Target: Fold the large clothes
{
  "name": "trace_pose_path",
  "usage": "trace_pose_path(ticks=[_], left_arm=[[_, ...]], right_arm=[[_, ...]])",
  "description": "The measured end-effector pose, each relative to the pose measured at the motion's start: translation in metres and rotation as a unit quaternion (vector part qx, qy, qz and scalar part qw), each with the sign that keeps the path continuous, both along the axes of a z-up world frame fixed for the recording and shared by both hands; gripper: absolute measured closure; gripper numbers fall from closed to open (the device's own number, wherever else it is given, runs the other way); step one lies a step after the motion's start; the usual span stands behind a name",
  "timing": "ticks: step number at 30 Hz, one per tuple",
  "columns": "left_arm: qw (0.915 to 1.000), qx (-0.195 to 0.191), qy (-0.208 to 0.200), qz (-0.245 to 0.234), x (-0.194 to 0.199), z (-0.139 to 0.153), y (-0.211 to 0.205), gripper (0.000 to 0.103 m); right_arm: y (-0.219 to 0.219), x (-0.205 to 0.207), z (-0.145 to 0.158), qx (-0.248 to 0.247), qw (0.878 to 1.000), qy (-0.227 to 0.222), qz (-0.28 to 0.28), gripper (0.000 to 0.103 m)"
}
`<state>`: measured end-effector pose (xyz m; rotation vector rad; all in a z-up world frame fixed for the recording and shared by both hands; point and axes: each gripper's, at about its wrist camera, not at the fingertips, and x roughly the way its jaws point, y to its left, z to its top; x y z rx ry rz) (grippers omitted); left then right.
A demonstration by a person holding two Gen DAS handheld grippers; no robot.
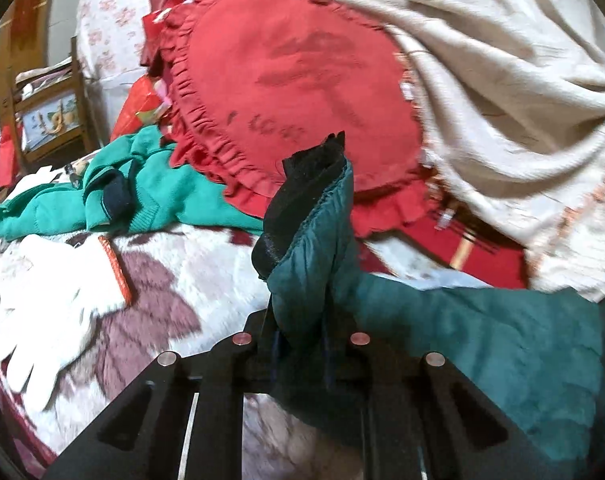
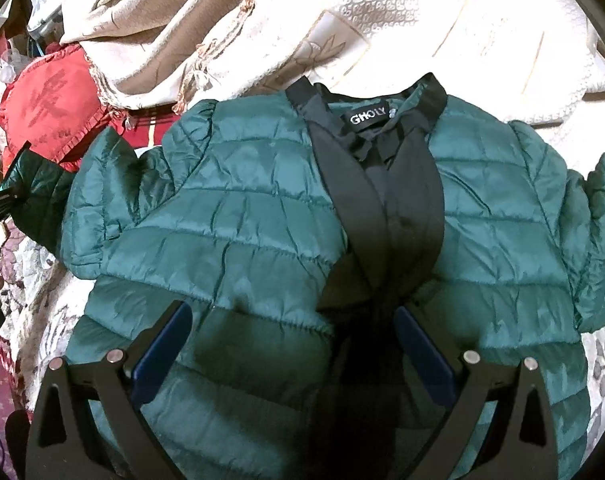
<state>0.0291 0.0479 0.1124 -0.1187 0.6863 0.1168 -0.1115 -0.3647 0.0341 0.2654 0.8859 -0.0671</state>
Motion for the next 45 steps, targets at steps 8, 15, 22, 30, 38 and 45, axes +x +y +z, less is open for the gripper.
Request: trace_pose_path(ticks=[8, 15, 22, 30, 38, 45], left_arm=[[0.9991, -0.011, -0.003, -0.042, -0.043, 0.013, -0.034, 0.103], [0.9970, -0.029, -0.012, -0.070, -0.068, 0.028, -0.048, 0.103], [0.9920, -0.041, -0.020, -0.118, -0.096, 0.044, -0.079, 0.103], [0.9847, -0.056, -0.013, -0.165, -0.119, 0.047, -0.120, 0.103], [0.9773, -0.056, -0.001, -0.204, -0.137, 0.043, -0.166, 0.103], [0.9705, -0.058, 0.011, -0.233, -0.147, 0.041, -0.199, 0.103]], right_arm=[[-0.003, -0.019, 0.008, -0.008, 1.000, -0.002, -0.001, 0.000], [-0.012, -0.034, 0.014, -0.007, 1.000, -0.005, -0.008, 0.000], [-0.018, -0.043, 0.013, 0.003, 1.000, -0.002, -0.016, 0.000], [-0.021, -0.057, 0.023, -0.020, 1.000, -0.011, -0.016, 0.000], [-0.034, -0.070, 0.023, -0.017, 0.999, -0.003, -0.027, 0.000], [-0.047, -0.081, 0.021, -0.022, 0.999, 0.001, -0.039, 0.000]])
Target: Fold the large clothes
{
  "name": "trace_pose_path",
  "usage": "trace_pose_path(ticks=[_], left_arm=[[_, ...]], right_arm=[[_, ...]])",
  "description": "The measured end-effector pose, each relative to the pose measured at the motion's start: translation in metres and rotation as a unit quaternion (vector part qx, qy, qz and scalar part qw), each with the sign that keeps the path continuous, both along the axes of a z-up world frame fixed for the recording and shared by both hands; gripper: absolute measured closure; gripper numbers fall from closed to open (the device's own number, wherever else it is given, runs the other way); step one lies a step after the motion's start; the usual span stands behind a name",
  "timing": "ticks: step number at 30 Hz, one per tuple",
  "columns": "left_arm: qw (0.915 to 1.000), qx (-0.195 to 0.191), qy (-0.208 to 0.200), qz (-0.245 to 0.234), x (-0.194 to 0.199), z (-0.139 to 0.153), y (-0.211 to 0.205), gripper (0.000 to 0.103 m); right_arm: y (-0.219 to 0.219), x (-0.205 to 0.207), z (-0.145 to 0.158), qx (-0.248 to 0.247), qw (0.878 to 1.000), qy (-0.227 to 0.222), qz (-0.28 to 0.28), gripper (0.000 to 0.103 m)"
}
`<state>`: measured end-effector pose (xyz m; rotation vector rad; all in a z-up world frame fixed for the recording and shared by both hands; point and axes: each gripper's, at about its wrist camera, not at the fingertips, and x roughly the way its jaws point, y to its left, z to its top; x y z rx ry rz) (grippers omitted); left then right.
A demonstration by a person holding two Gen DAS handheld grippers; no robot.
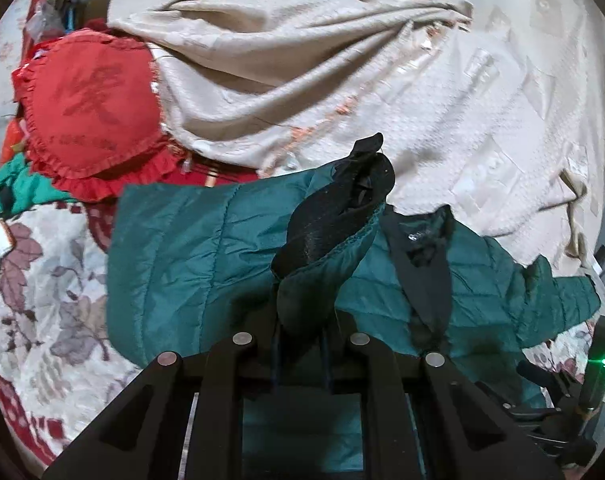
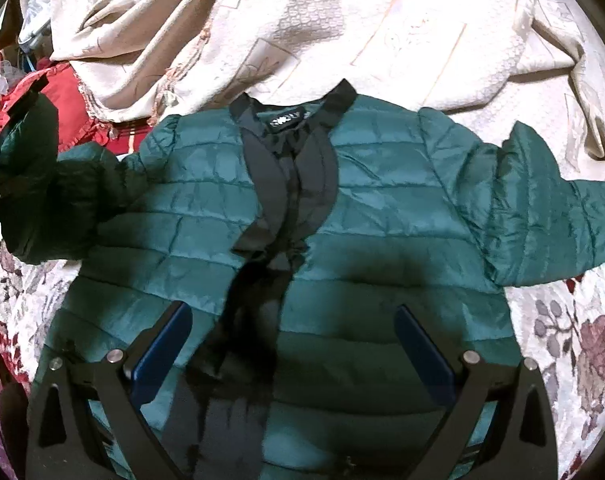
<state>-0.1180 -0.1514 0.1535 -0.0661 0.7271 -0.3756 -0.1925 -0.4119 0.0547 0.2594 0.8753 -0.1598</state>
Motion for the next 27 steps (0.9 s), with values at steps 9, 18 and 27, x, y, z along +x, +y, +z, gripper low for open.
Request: trace_pose_path(ticks=[9, 18, 27], left_arm=[[0.9987, 0.005, 0.012, -0.049, -0.011, -0.008, -0.056, 0.103], [0.9953, 0.018, 0.032, -0.089, -0.020, -0.031, -0.108, 0.103], [0.9905, 0.031, 0.062, -0.118, -0.024, -0.066, -0.142, 0.103]], right_arm=[[-0.021, -0.011, -0.003, -0.010, 1.000, 0.006, -0.016, 0.000], [-0.054, -0.023, -0.012, 0.007, 0.999, 0.012, -0.046, 0.000], [-0.076, -0.032, -0.018, 0.014, 0.998, 0.021, -0.063, 0.000]])
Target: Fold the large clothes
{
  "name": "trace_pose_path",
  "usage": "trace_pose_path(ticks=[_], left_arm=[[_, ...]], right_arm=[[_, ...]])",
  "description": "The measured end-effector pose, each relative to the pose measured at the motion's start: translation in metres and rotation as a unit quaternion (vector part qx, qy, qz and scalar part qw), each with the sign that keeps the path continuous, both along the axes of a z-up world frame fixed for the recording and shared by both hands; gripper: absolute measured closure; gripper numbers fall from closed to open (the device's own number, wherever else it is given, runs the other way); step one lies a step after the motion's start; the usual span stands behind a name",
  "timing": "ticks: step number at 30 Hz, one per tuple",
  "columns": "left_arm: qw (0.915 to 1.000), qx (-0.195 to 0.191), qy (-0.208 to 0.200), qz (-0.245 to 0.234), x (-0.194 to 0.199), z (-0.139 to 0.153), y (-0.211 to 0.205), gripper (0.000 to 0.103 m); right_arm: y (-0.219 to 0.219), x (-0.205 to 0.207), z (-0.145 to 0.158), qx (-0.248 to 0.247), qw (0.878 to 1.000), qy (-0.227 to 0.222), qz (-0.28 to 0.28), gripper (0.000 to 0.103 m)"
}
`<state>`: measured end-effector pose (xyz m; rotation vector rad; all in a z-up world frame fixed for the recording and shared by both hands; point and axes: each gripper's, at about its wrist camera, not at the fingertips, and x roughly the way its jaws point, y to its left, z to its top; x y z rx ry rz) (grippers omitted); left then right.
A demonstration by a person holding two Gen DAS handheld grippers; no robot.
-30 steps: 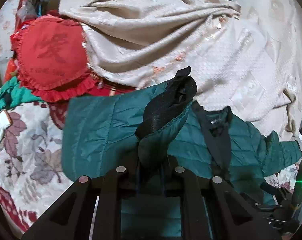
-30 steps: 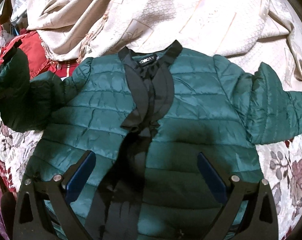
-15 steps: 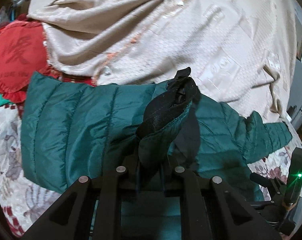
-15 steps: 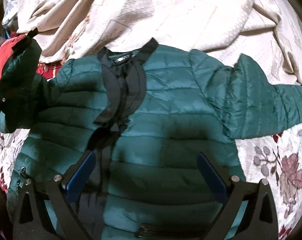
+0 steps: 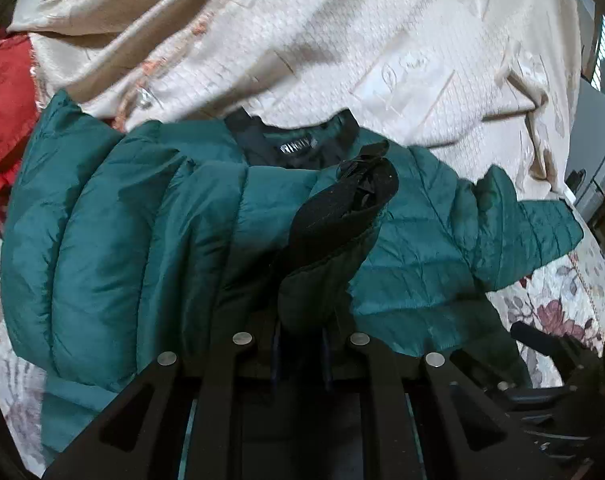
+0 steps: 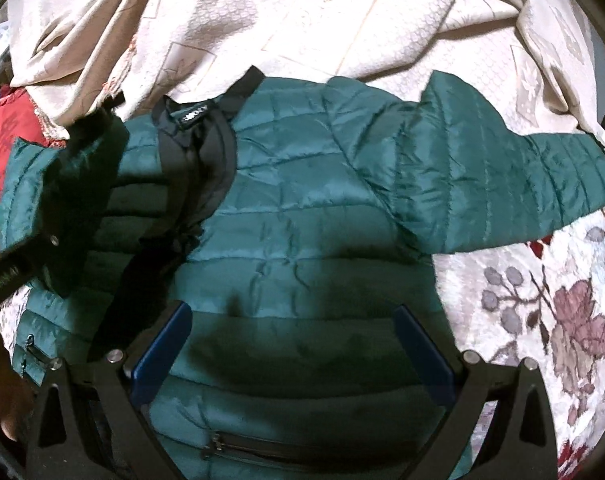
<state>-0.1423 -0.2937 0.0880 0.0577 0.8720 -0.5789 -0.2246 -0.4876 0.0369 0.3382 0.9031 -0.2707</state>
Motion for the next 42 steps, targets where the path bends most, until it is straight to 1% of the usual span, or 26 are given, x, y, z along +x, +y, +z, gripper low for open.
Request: trace_pose_path(ticks=[3, 6, 9, 10, 11, 13, 16, 18, 21, 24, 26, 29, 33, 34, 35, 36, 37, 38, 39, 41, 42], left_arm=[[0.9999, 0.002, 0.010, -0.008, 0.000, -0.011, -0.007, 0.103], [0.9994, -0.002, 0.021, -0.027, -0.002, -0.022, -0.016, 0.103], [0.9986, -0.015, 0.030, -0.041, -0.003, -0.029, -0.019, 0.103], [0.9983, -0.023, 0.033, -0.044, -0.003, -0.029, -0.018, 0.101], [0.9977, -0.032, 0.036, -0.048, -0.003, -0.029, -0.017, 0.097], [0.9961, -0.045, 0.047, -0.060, -0.002, -0.028, -0.016, 0.079], [0.9932, -0.061, 0.061, -0.079, -0.007, -0.019, -0.008, 0.066], [0.9926, -0.066, 0.055, -0.086, -0.012, -0.010, 0.002, 0.061], [0.9920, -0.071, 0.047, -0.093, -0.021, 0.003, 0.024, 0.060], [0.9944, -0.061, 0.029, -0.081, -0.026, 0.013, 0.051, 0.060], [0.9960, -0.061, 0.018, -0.062, -0.025, 0.018, 0.074, 0.060], [0.9980, -0.060, 0.004, -0.020, -0.017, 0.022, 0.108, 0.060], [0.9982, -0.049, -0.010, 0.033, 0.000, 0.020, 0.143, 0.061], [0.9980, -0.046, -0.007, 0.043, 0.004, 0.017, 0.149, 0.060], [0.9972, -0.048, 0.002, 0.058, 0.009, 0.013, 0.158, 0.061], [0.9965, -0.050, 0.008, 0.067, 0.012, 0.010, 0.165, 0.061], [0.9960, -0.051, 0.012, 0.072, 0.014, 0.007, 0.169, 0.061], [0.9953, -0.051, 0.015, 0.081, 0.017, 0.003, 0.175, 0.061], [0.9950, -0.049, 0.015, 0.085, 0.018, 0.001, 0.177, 0.060], [0.9946, -0.045, 0.015, 0.092, 0.021, -0.004, 0.183, 0.061], [0.9944, -0.044, 0.016, 0.095, 0.023, -0.006, 0.186, 0.061]], right_arm=[[-0.009, -0.003, -0.003, 0.007, 1.000, 0.001, -0.012, 0.000], [-0.017, -0.007, -0.008, 0.019, 1.000, 0.005, -0.024, 0.000], [-0.022, -0.010, -0.014, 0.032, 0.999, 0.011, -0.031, 0.000], [-0.023, -0.011, -0.016, 0.035, 0.999, 0.013, -0.033, 0.000], [-0.024, -0.012, -0.017, 0.038, 0.999, 0.013, -0.035, 0.000], [-0.026, -0.014, -0.017, 0.044, 0.998, 0.012, -0.037, 0.000], [-0.029, -0.016, -0.014, 0.059, 0.997, 0.005, -0.046, 0.000], [-0.031, -0.018, -0.011, 0.072, 0.996, -0.002, -0.053, 0.000], [-0.032, -0.021, -0.004, 0.086, 0.994, -0.014, -0.060, 0.000], [-0.029, -0.019, 0.002, 0.110, 0.992, -0.031, -0.060, 0.000], [-0.022, -0.014, 0.006, 0.122, 0.990, -0.039, -0.051, 0.000], [0.001, -0.003, 0.009, 0.119, 0.992, -0.044, -0.024, 0.000], [0.025, 0.031, 0.007, 0.110, 0.993, -0.032, 0.019, 0.001], [0.028, 0.040, 0.002, 0.114, 0.993, -0.024, 0.024, 0.003], [0.032, 0.048, -0.004, 0.123, 0.992, -0.015, 0.027, 0.013], [0.035, 0.058, -0.013, 0.136, 0.990, -0.005, 0.032, 0.031], [0.035, 0.062, -0.017, 0.142, 0.989, -0.001, 0.037, 0.041], [0.039, 0.066, -0.021, 0.135, 0.990, 0.001, 0.041, 0.060], [0.043, 0.068, -0.020, 0.116, 0.992, -0.002, 0.044, 0.071], [0.050, 0.069, -0.010, 0.078, 0.995, -0.012, 0.056, 0.079], [0.050, 0.069, -0.004, 0.066, 0.996, -0.019, 0.059, 0.081]])
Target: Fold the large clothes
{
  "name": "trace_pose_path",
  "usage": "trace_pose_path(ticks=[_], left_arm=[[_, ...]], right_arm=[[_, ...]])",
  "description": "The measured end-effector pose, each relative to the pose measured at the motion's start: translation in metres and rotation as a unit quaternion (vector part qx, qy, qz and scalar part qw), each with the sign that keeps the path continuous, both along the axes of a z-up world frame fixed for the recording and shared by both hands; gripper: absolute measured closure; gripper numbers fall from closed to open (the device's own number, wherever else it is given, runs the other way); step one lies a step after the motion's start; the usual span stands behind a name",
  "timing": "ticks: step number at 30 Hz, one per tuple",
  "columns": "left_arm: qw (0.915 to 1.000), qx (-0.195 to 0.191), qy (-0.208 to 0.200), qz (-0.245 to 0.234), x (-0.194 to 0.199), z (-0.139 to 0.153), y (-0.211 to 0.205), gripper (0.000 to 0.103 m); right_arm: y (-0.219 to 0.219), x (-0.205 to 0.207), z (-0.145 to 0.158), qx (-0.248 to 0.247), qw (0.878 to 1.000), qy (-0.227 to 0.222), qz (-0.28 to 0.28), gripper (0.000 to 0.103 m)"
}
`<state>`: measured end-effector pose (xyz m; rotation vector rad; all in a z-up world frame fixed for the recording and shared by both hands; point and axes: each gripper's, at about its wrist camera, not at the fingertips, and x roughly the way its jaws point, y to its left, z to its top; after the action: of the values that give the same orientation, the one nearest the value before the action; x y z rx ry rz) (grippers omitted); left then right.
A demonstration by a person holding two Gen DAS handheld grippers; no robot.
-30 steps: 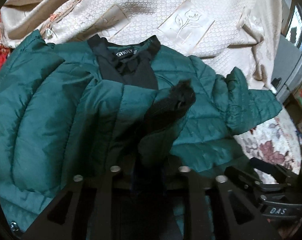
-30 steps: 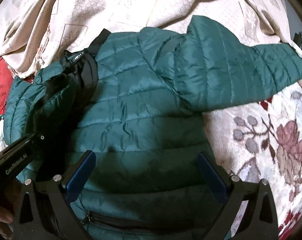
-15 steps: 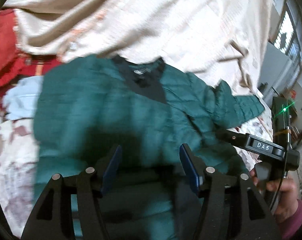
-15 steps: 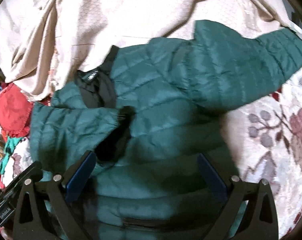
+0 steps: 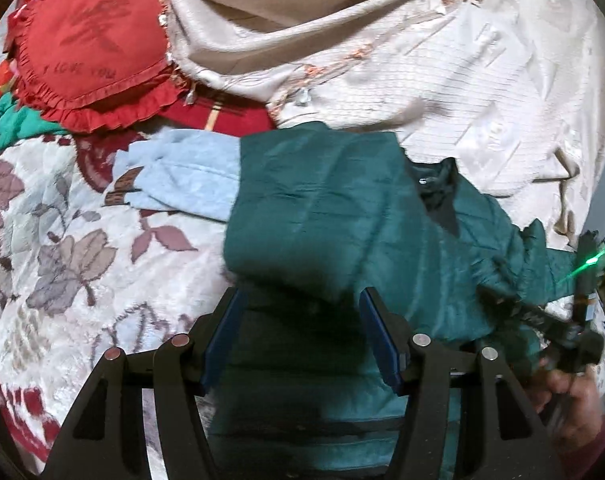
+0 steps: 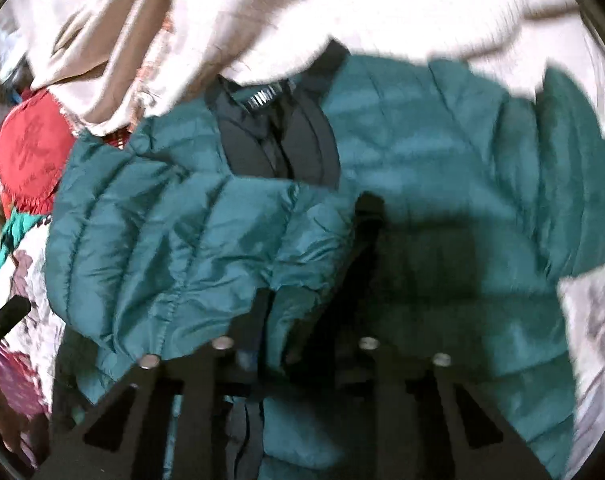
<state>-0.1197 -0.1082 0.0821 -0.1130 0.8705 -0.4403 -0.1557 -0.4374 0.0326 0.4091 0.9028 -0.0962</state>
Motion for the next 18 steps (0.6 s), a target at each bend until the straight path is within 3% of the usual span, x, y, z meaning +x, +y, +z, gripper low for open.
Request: trace_pose_path(ticks=[4, 7, 11, 16, 17, 18], left_arm=[[0.9999, 0.000, 0.011, 0.006, 0.010, -0.009, 0.001, 0.060], [0.9999, 0.004, 0.016, 0.004, 0.014, -0.018, -0.004, 0.061], [0.9996, 0.014, 0.026, 0.001, 0.016, -0.027, -0.014, 0.061], [0.9996, 0.018, 0.021, 0.005, 0.022, -0.023, -0.023, 0.061], [0.9997, 0.018, 0.016, 0.006, 0.024, -0.021, -0.026, 0.061], [0.9997, 0.020, 0.011, 0.007, 0.027, -0.019, -0.029, 0.061]], right_arm=[[-0.011, -0.008, 0.035, -0.087, 0.995, -0.044, -0.038, 0.082], [-0.034, -0.010, 0.048, -0.117, 0.989, -0.055, -0.077, 0.082], [-0.062, 0.011, 0.027, -0.128, 0.986, -0.027, -0.107, 0.082], [-0.075, 0.038, -0.018, -0.134, 0.986, 0.024, -0.097, 0.079], [-0.076, 0.038, -0.016, -0.127, 0.987, 0.023, -0.097, 0.074], [-0.078, 0.035, -0.013, -0.121, 0.988, 0.020, -0.098, 0.060]])
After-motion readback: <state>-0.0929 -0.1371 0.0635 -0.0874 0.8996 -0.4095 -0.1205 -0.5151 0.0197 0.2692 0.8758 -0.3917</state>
